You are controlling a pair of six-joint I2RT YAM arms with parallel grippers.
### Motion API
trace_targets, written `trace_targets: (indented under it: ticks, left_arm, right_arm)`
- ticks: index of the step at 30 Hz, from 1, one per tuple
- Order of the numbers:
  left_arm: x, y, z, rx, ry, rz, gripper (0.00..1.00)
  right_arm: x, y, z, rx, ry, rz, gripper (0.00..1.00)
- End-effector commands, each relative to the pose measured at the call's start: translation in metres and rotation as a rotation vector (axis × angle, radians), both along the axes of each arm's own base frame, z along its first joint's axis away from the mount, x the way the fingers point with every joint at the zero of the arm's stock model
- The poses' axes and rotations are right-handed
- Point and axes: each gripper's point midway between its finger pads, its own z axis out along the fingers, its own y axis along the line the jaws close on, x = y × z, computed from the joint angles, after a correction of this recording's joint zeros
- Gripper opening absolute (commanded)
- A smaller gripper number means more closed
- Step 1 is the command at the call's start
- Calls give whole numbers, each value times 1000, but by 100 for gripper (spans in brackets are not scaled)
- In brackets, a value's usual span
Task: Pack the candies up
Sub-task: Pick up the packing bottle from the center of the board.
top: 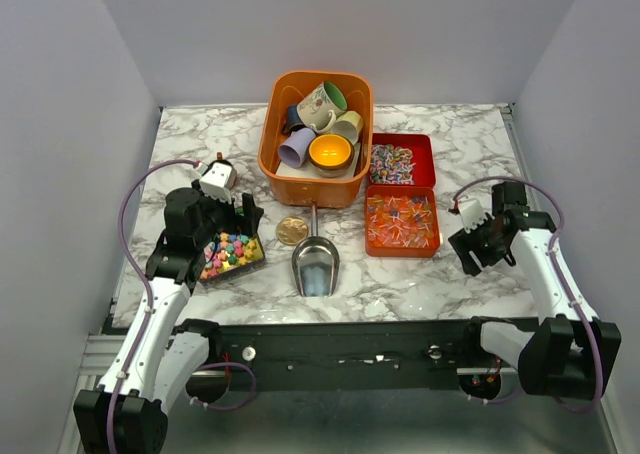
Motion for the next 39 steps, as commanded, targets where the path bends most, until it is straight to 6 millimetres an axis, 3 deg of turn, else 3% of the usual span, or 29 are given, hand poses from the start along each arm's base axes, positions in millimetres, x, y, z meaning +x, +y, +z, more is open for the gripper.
trace_targets:
  ticks: [1,7,11,16,22,26,28,30,34,39]
  left_arm:
    - [-1,-2,-3,-13,-5,-6,99]
    - [0,0,-5,-3,1,5,99]
    - [0,1,-6,2,9,7,99]
    - [3,2,-4,16,4,5,99]
    - [5,2,0,19,-8,5,99]
    - [5,3,2,30,-18,1,99]
    - [4,2,4,34,-22,-4,99]
    - [4,1,6,36,-29,-13,99]
    - [1,-1,5,28,-30,-30,99]
    - [-5,-5,2,11,-8,-44,99]
  right_arm:
    - [14,8,-3,47,4,94,73]
    - [23,14,-8,82,21,156,63]
    - [23,17,-17,107,60,187,39]
    - [23,17,-20,105,62,220,36]
    - [20,12,-23,70,64,252,15]
    - [18,11,-9,56,37,277,4]
    - [18,13,10,51,-9,310,1]
    - [23,22,31,60,-69,370,1]
    - [8,55,66,113,-145,556,1]
    - [-17,123,74,218,-165,895,1]
